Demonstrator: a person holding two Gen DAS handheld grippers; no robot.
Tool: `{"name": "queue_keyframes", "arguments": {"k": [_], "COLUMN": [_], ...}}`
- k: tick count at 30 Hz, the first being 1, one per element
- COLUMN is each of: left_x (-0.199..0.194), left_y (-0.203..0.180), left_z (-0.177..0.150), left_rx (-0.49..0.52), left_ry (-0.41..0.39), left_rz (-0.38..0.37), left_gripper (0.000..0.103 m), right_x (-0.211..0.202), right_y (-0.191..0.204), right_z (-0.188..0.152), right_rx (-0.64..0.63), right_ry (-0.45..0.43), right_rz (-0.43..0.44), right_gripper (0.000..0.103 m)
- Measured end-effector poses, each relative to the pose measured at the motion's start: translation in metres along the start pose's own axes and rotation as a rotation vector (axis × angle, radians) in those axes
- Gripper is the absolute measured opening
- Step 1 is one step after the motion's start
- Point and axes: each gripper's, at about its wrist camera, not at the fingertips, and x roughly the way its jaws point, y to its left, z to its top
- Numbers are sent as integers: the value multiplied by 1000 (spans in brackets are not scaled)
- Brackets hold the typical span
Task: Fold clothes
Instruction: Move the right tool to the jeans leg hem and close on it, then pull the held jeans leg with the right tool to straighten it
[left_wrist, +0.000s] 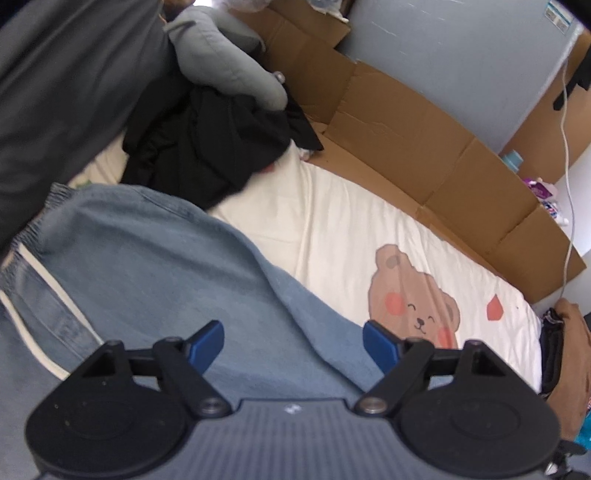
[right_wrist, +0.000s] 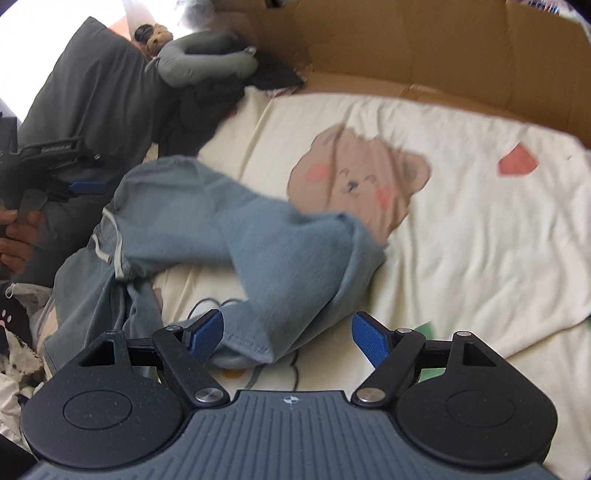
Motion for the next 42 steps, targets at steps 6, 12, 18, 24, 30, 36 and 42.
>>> {"name": "queue_keyframes", "arguments": {"k": [6, 12, 18, 24, 30, 36, 42], "left_x": [31, 57, 84, 104, 122, 142, 154], "left_y": [-6, -1, 7, 13, 8, -3, -15], "left_z": [-26, -33, -33, -27, -18, 0, 21], "left_rx": [-11, -45, -88, -123, -103, -104, -86], "left_ry": [-14, -15, 8, 27, 49, 49, 19], "left_rz": [-57, -106, -118, -130, -171, -212, -206], "left_gripper": [84, 79, 78, 78, 78, 75, 75], "right_x": [35, 56, 66, 47, 24, 16, 37], "right_y": [1, -1, -3, -1, -21, -52, -85], "right_z": [-30, -39, -32, -11, 23, 66, 96], "right_rx": [38, 48, 29, -17, -21, -57, -103], "right_ry": [-5, -28, 9, -27, -86, -115, -75], "right_rz": [16, -1, 1, -8, -88, -150, -209], "right_gripper": [76, 60, 15, 5, 2, 2, 1]}}
